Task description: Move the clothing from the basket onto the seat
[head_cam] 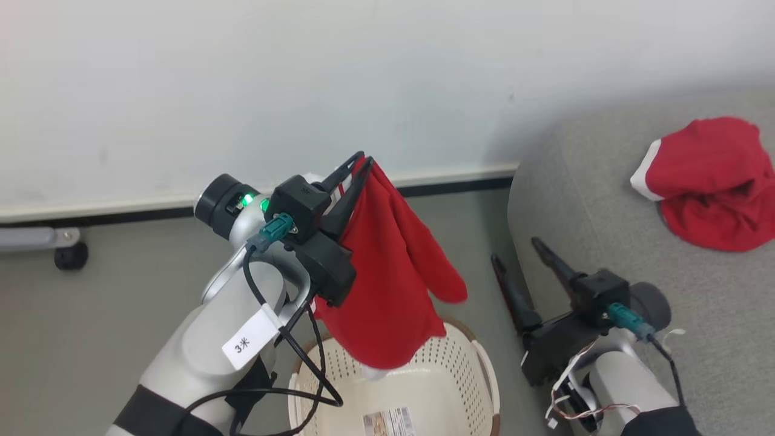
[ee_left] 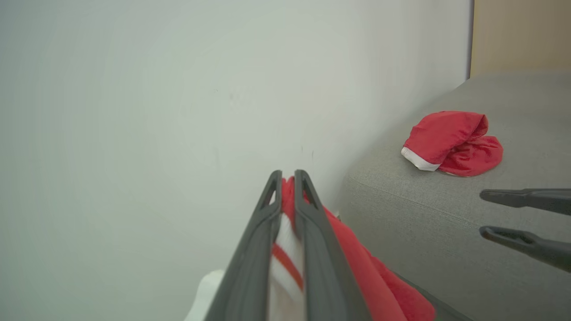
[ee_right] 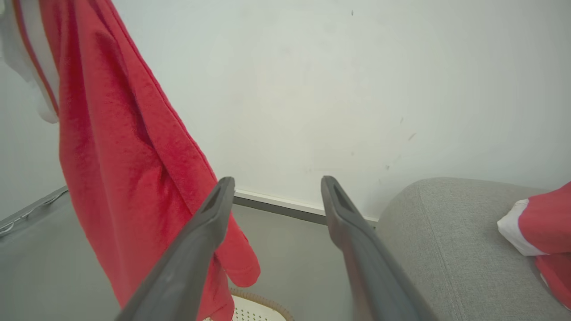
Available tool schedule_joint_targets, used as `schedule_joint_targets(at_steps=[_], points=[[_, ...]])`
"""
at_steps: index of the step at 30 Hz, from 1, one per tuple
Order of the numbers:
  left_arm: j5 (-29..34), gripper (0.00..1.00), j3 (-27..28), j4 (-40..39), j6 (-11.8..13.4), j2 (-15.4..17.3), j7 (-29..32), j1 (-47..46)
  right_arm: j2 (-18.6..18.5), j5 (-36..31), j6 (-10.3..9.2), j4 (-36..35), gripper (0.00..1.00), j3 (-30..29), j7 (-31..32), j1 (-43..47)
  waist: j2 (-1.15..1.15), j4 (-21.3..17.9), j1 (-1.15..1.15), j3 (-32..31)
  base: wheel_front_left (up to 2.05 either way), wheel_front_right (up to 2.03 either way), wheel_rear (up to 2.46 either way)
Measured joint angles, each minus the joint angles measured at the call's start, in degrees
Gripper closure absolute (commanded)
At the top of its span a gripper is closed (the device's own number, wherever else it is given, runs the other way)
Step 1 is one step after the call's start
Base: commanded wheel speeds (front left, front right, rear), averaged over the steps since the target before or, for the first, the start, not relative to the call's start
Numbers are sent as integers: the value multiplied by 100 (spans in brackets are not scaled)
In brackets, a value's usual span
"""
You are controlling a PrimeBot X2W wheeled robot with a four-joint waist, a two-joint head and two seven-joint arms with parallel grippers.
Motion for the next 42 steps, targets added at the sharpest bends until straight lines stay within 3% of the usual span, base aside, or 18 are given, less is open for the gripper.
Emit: schedule_joint_targets(at_steps=[16, 31, 42], points=[[-315, 100, -147, -163, 0, -169, 218, 207, 102, 250, 66, 477, 0, 958, 0, 12, 0, 74, 0, -942, 0, 0, 0], [-443, 100, -483, -577, 0, -226, 465, 107, 88, 834, 67, 922, 0, 2546, -1, -798, 1, 334, 1, -1030, 0, 0, 0], [-622, 100, -582, -803, 0, -236, 617, 81, 113, 1160, 69, 1652, 0, 3140, 0, -1269, 1, 443, 1, -1009, 0, 0, 0]])
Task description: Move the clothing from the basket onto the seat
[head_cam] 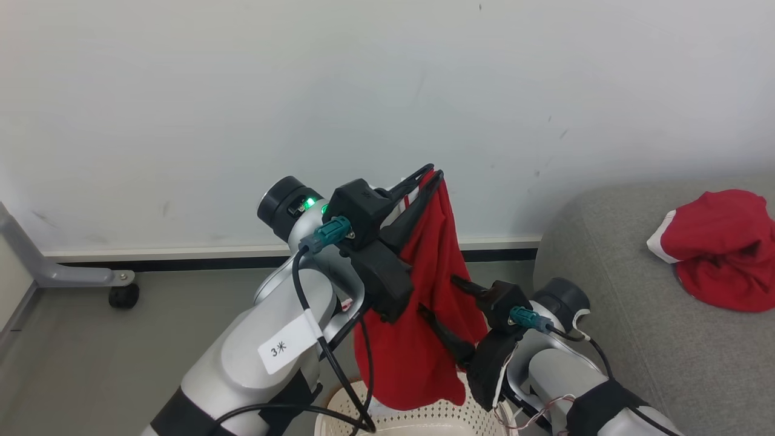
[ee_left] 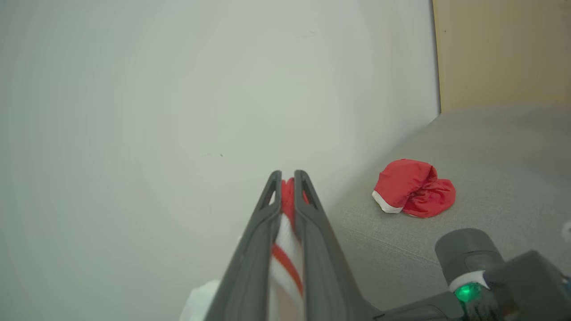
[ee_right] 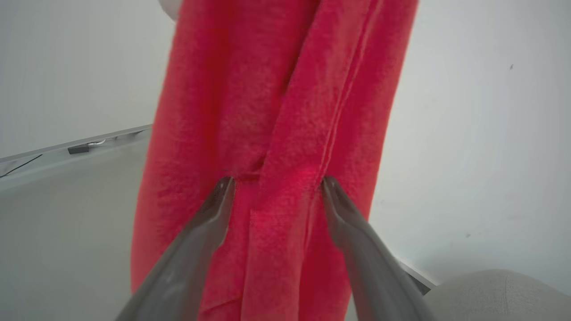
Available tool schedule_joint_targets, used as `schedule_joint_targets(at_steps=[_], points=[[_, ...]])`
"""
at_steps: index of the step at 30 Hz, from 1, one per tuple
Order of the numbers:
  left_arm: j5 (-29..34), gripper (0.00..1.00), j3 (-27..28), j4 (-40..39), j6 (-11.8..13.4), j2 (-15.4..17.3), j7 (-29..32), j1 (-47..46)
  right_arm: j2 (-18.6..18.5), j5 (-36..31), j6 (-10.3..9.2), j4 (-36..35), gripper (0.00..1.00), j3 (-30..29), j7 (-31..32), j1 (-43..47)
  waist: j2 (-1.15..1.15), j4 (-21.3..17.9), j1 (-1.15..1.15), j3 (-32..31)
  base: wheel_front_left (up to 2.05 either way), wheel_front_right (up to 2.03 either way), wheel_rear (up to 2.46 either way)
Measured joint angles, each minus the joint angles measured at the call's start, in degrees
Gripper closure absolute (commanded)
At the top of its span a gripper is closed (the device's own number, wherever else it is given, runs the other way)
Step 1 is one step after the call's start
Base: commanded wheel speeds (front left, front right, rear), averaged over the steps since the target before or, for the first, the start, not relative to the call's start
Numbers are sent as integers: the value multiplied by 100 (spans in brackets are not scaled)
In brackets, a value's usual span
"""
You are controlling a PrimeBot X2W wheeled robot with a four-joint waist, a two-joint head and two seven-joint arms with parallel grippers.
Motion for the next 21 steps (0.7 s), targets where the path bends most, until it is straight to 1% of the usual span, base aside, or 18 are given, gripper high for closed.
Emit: schedule_joint_targets(at_steps=[1, 2, 3, 4, 5, 6, 7, 8, 9, 14, 16, 17, 19, 20, 21], points=[[-20, 100, -10, -20, 0, -3, 8, 0, 2, 49, 0, 71, 0, 47, 0, -33, 0, 7, 0, 4, 0, 0, 0], [-22, 100, -23, -56, 0, -10, 25, -1, 15, 123, 0, 179, 41, 137, 0, -94, 0, 21, 0, 14, 0, 0, 0], [-23, 100, -31, -76, 0, -12, 52, -1, 26, 145, 1, 226, 58, 182, -1, -139, 0, 29, 0, 21, 0, 0, 0], [-29, 100, -40, -89, 0, -16, 55, -1, 36, 181, 3, 258, 68, 212, 0, -181, 0, 37, 0, 27, 0, 0, 0], [-42, 100, -48, -103, 0, -19, 56, -1, 43, 216, 3, 288, 82, 254, 0, -226, 0, 45, 0, 34, 0, 0, 0], [-65, 100, -55, -113, 0, -21, 58, -1, 49, 245, 3, 312, 82, 287, 0, -270, 0, 53, 0, 42, 0, 0, 0], [-78, 100, -59, -120, 0, -21, 79, -1, 54, 274, 3, 325, 87, 308, 0, -299, 0, 61, 0, 50, 0, 0, 0], [-79, 100, -63, -122, 0, -21, 81, -1, 57, 321, 3, 331, 95, 318, 0, -320, 0, 69, 0, 57, 0, 0, 0], [-80, 100, -63, -124, 0, -21, 91, -1, 59, 390, 3, 333, 100, 324, 0, -337, 0, 76, 0, 65, 0, 0, 0], [-142, 100, -15, -138, 8, -8, 134, 14, 64, 650, 3, 325, 100, 344, 0, -374, 0, 71, 0, 99, 0, 0, 0], [-177, 100, 63, -145, 55, 42, 134, 43, 65, 769, 3, 315, 100, 323, 0, -397, 0, 32, 0, 105, 0, 0, 0], [-190, 95, 110, -147, 60, 62, 131, 74, 66, 834, 3, 305, 100, 292, 0, -415, 0, 9, 0, 108, 0, 0, 0], [-258, 40, 178, -145, 107, 123, 130, 165, 65, 905, 3, 298, 100, 220, 0, -493, 0, -46, 0, 113, 0, 0, 0], [-312, 36, 198, -143, 109, 162, 130, 216, 65, 939, 3, 296, 100, 180, 0, -541, 0, -77, 0, 114, 0, 0, 0], [-338, 23, 215, -137, 137, 200, 123, 270, 57, 958, 3, 296, 100, 144, 0, -593, 0, -111, 0, 115, 0, 0, 0]])
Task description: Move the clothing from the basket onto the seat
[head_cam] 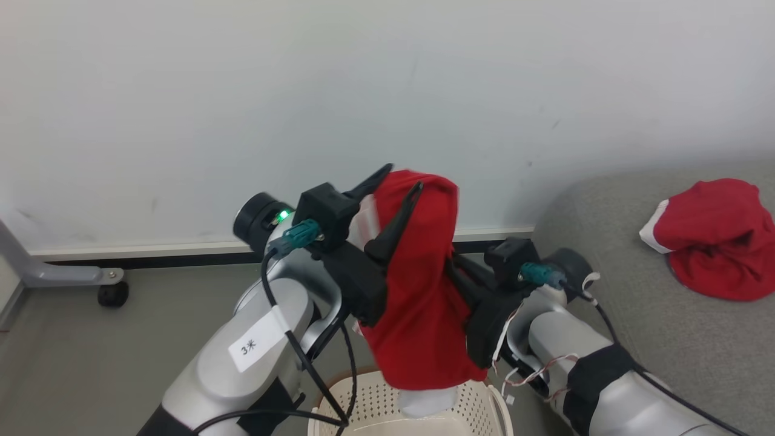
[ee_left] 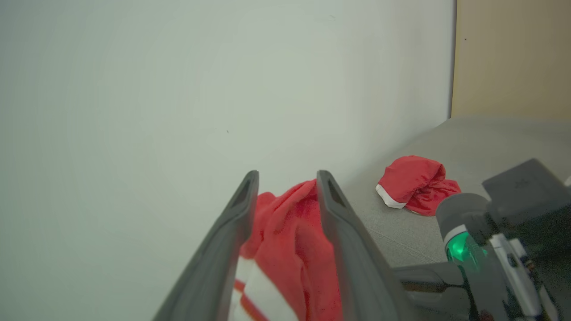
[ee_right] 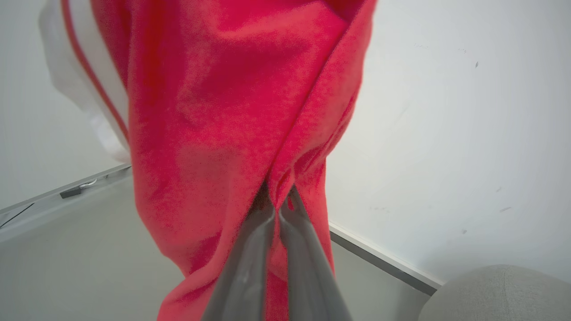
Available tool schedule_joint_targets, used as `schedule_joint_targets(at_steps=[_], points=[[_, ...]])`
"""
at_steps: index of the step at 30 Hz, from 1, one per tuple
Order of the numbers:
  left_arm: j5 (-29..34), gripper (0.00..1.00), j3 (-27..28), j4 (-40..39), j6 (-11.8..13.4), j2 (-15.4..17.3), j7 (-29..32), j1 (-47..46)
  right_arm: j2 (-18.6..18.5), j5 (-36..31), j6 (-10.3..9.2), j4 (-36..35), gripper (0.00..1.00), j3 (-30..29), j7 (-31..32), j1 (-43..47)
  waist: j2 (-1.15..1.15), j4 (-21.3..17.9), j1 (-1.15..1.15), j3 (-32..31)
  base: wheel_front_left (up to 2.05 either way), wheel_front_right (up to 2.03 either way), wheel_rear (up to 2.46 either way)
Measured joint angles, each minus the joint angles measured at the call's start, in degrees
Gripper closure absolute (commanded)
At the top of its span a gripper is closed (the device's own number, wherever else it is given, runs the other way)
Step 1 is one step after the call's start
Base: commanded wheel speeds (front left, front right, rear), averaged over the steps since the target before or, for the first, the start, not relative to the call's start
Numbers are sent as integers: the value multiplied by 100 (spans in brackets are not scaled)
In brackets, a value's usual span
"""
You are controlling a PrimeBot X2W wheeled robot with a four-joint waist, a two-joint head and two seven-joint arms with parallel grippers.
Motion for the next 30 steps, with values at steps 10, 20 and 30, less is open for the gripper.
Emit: schedule_joint_targets(at_steps=[10, 20, 30], points=[[-107, 0, 120, 35, 114, 191, -131, 555, -560, 235, 0, 21, 100, -386, 1, -174, 0, -395, 0, -15, 0, 0, 0], [-214, 0, 118, -9, 142, 229, -323, 1294, -1129, 276, 0, 21, 100, -680, 1, -233, 0, -928, 0, -71, 0, 0, 0], [-364, 0, 31, -272, 169, 189, -482, 1909, -1492, 208, 0, -254, 100, -760, 1, -229, 0, -1507, 0, -124, 0, 0, 0]])
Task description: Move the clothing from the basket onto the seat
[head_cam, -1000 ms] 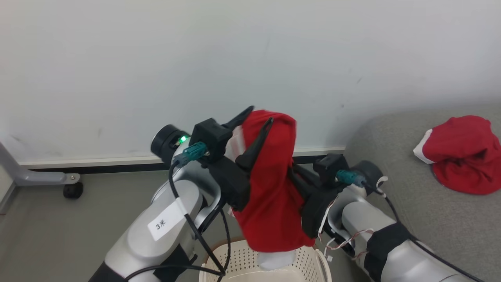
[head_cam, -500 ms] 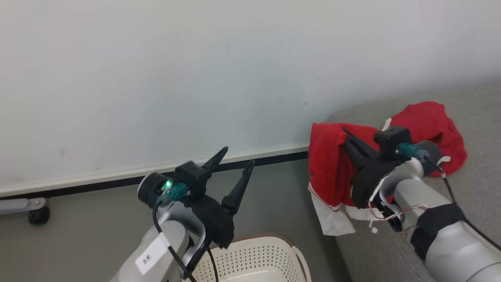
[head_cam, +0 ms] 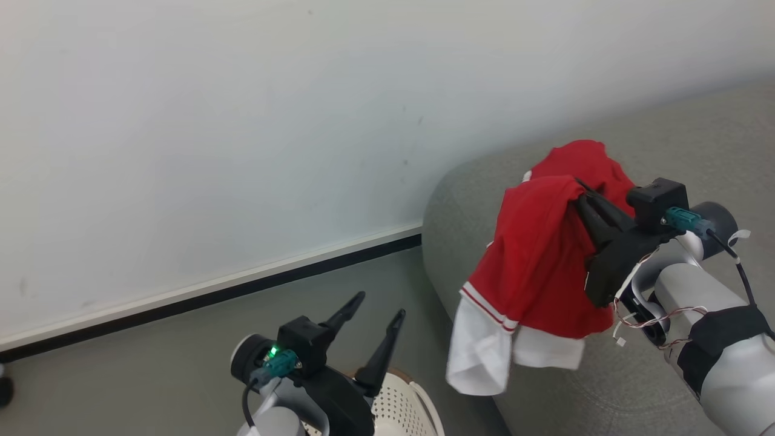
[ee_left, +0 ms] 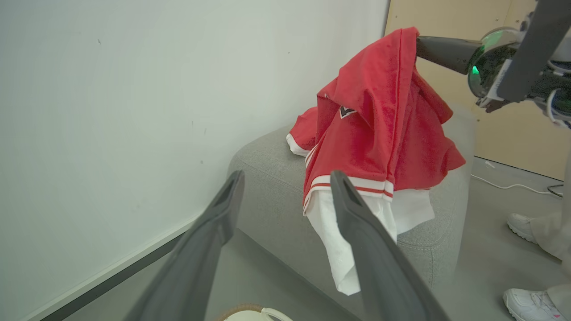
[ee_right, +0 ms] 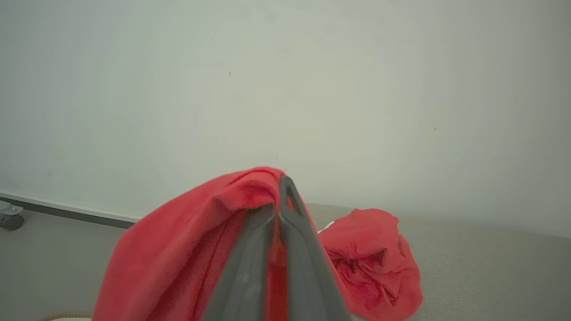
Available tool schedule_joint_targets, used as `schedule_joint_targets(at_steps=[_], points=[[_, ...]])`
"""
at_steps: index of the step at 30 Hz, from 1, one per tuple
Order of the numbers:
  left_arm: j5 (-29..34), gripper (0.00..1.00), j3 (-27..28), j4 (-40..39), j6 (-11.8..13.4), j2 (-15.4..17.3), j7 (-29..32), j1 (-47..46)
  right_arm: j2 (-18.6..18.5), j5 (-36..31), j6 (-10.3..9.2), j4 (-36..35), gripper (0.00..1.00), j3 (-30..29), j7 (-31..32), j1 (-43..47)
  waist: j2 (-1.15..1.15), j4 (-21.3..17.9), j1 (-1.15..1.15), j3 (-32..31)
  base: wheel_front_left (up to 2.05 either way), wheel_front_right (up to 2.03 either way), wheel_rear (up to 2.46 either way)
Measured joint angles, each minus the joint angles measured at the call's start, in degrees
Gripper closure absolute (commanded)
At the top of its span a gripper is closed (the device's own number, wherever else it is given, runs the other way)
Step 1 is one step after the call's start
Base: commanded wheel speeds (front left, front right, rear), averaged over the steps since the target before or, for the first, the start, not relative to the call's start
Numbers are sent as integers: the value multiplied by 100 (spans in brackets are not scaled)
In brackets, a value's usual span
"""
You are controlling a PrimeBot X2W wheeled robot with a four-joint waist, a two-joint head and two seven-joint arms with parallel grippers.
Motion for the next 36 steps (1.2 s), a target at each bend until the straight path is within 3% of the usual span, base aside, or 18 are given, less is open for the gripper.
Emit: schedule_joint_targets(at_steps=[13, 22, 31, 36], points=[[20, 0, -199, -358, 144, -159, -99, 378, -466, -98, -62, -680, 100, -118, -1, 217, 0, -674, 0, 84, 0, 0, 0], [87, 0, -270, -603, 198, -177, -108, 383, -771, -88, -159, -975, 100, -416, -1, 197, 0, -831, 0, 427, 0, 0, 0], [248, 0, -241, -969, 254, -87, -124, 247, -857, -89, -159, -825, 100, -693, 13, -1077, 0, -791, 0, 944, 0, 0, 0], [281, 0, -108, -1200, 301, 79, -123, 124, -1149, -203, -244, -620, 100, -906, 134, -1930, 0, -695, 1, 1283, 0, 0, 0]])
